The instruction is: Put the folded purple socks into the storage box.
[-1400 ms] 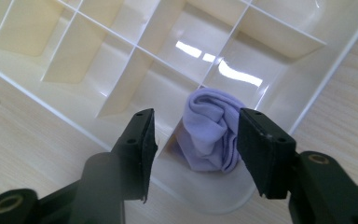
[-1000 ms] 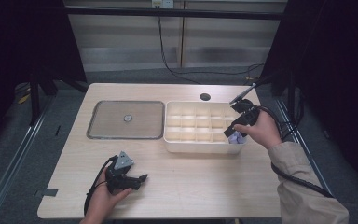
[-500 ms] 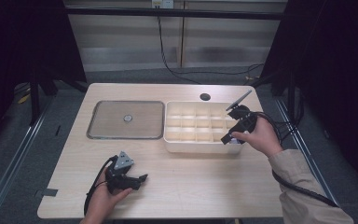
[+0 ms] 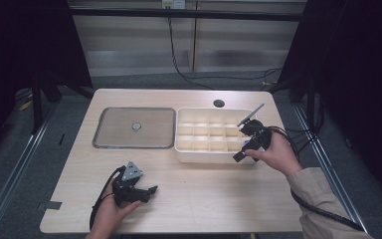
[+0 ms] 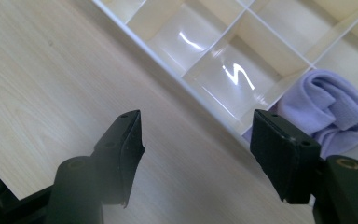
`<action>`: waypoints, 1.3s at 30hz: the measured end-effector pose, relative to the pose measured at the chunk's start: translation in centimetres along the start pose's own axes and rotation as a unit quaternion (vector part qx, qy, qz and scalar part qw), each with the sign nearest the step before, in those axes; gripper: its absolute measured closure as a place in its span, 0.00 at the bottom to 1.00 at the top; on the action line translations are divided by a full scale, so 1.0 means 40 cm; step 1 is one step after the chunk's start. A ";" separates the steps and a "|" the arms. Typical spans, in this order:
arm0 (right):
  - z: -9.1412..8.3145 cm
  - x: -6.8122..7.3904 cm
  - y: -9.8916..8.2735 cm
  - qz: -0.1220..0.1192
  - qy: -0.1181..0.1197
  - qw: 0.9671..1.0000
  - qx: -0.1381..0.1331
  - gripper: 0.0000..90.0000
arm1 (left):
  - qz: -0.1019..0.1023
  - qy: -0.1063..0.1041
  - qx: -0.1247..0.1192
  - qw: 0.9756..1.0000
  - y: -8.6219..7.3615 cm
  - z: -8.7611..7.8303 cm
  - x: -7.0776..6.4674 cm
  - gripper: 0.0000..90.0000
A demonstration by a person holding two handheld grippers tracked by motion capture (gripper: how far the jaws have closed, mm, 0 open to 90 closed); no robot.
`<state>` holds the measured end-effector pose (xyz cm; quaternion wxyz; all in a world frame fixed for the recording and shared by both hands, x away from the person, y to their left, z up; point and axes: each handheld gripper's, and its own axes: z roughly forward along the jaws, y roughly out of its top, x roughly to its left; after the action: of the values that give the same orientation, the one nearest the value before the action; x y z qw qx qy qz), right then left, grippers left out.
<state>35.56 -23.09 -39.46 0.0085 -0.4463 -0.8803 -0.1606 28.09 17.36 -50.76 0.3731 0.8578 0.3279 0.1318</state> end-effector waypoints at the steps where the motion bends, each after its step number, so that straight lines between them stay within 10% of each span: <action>1: 0.001 0.003 -0.001 -0.003 0.000 1.000 0.001 0.38 | 0.000 0.000 0.000 1.000 0.000 0.000 0.000 0.23; 39: 0.060 0.074 -0.061 -0.046 0.031 0.998 0.014 0.35 | 0.000 0.000 0.000 1.000 0.000 0.000 0.000 0.23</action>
<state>32.16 -21.40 -41.95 0.0352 -0.4000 -0.9014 -0.1621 28.09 17.36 -50.76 0.3731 0.8579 0.3277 0.1319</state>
